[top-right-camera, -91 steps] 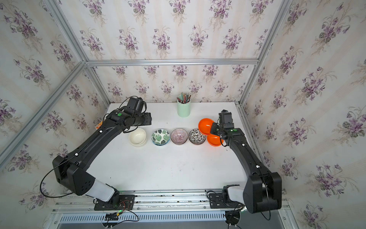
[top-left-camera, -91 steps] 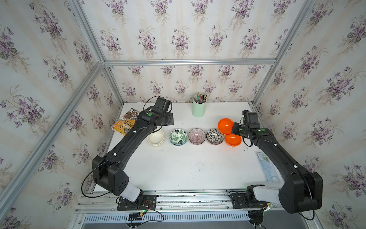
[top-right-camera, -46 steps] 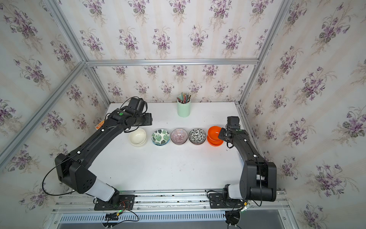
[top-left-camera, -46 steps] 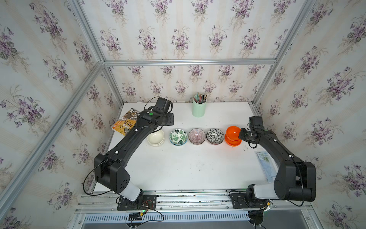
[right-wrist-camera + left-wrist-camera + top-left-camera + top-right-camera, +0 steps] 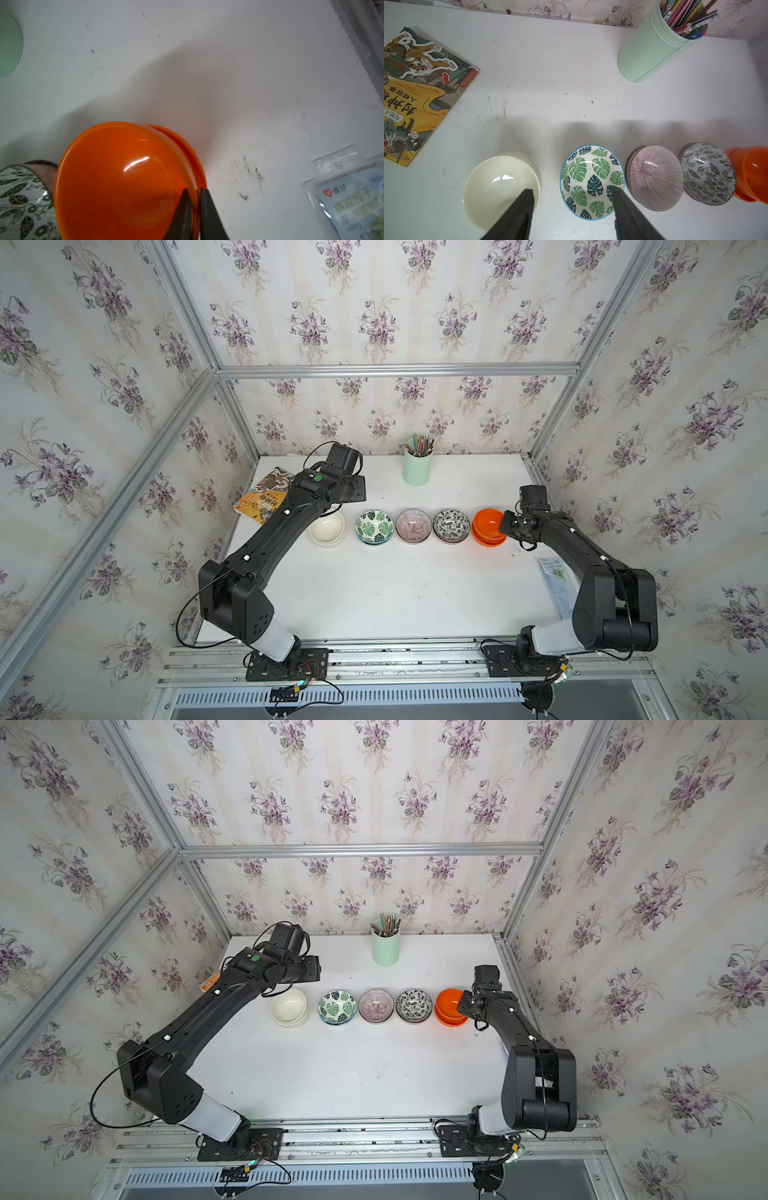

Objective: Stack the bowls
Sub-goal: Place the bowl in the bowl.

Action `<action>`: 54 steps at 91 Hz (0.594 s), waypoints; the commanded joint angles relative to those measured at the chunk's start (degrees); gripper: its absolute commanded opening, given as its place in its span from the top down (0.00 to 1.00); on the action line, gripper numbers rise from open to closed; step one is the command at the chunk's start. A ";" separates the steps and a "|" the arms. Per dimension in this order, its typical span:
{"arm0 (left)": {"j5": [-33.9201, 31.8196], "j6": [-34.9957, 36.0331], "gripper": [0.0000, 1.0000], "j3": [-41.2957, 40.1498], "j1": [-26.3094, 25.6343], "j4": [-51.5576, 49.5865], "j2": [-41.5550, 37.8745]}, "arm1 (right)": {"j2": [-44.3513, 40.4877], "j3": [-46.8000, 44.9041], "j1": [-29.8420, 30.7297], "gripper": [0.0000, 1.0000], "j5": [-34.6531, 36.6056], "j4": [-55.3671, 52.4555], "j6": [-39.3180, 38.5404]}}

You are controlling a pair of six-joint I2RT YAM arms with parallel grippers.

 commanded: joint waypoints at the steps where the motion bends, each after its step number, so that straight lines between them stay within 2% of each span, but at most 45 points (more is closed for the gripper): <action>1: 0.29 0.50 0.36 0.53 0.01 0.61 0.18 | 0.30 -0.12 0.04 0.85 0.12 1.31 -0.05; 31: 0.37 0.59 0.36 1.01 0.01 0.54 0.23 | 1.33 0.17 0.09 0.79 0.11 0.99 -0.12; 42: 0.67 0.59 0.36 1.36 -0.01 0.53 0.56 | -0.10 0.52 0.13 0.73 0.93 0.20 0.18; 54: 1.20 0.59 0.36 1.87 0.00 0.56 0.96 | -1.89 1.11 0.06 0.72 2.61 -0.56 0.62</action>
